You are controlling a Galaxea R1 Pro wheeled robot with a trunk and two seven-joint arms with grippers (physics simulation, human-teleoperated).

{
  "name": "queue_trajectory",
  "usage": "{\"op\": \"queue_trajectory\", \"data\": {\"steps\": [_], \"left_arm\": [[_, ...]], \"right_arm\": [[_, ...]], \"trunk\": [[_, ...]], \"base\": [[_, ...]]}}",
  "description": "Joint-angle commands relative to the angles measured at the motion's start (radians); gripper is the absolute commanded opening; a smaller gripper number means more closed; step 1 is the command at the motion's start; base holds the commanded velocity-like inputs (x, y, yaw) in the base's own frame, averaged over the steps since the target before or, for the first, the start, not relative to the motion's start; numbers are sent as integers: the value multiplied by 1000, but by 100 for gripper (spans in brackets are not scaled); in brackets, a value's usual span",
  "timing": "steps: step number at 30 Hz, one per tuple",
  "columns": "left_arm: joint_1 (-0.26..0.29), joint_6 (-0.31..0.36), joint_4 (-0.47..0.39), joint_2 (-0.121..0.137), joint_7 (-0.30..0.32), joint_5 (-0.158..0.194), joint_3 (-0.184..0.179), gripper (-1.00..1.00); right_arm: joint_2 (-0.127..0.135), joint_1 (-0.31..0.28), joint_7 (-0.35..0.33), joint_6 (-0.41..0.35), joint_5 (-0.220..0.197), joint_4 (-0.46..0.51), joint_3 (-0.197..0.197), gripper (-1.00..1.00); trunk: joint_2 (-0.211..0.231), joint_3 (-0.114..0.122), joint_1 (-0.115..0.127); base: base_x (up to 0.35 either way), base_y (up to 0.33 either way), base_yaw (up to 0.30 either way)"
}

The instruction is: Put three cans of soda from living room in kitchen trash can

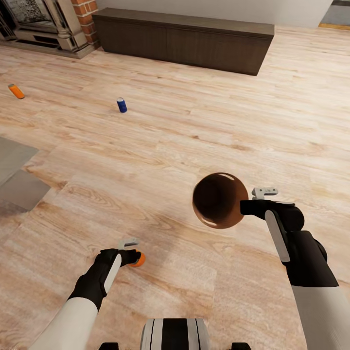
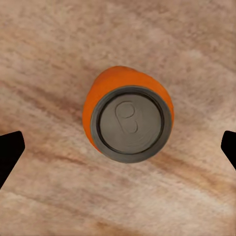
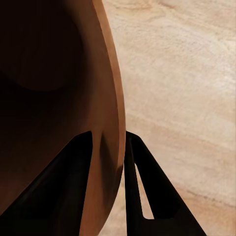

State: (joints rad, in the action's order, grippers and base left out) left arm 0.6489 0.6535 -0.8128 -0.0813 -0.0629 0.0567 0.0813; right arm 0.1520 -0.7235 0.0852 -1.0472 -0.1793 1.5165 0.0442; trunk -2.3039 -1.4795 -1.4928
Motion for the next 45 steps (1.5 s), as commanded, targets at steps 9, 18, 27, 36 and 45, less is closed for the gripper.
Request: {"op": "queue_trajectory", "data": {"steps": [9,18,27,36,45], "left_arm": [[0,0,1,0,0,0,0,100],[0,-1,3,0,-1,0,0,100],[0,-15,5,-2,-19,0,-1,100],[0,-17,6,-4,-21,-1,-2,100],[0,-18,2,-4,-20,1,0,100]], "right_arm": [[0,-1,-2,0,-12,1,0,-100],[4,-41,-2,0,-10,23,-4,-100],[6,-82,-2,0,-8,34,-4,-100],[6,-85,-2,0,-8,34,-3,-100],[5,-85,-2,0,-9,34,-1,-100]], "trunk": [[0,-14,0],[0,-28,0],[0,-43,0],[0,-57,0],[0,-71,0]], "base": [[3,0,0],[0,0,0],[0,0,0],[35,-25,0],[75,-57,0]]}}
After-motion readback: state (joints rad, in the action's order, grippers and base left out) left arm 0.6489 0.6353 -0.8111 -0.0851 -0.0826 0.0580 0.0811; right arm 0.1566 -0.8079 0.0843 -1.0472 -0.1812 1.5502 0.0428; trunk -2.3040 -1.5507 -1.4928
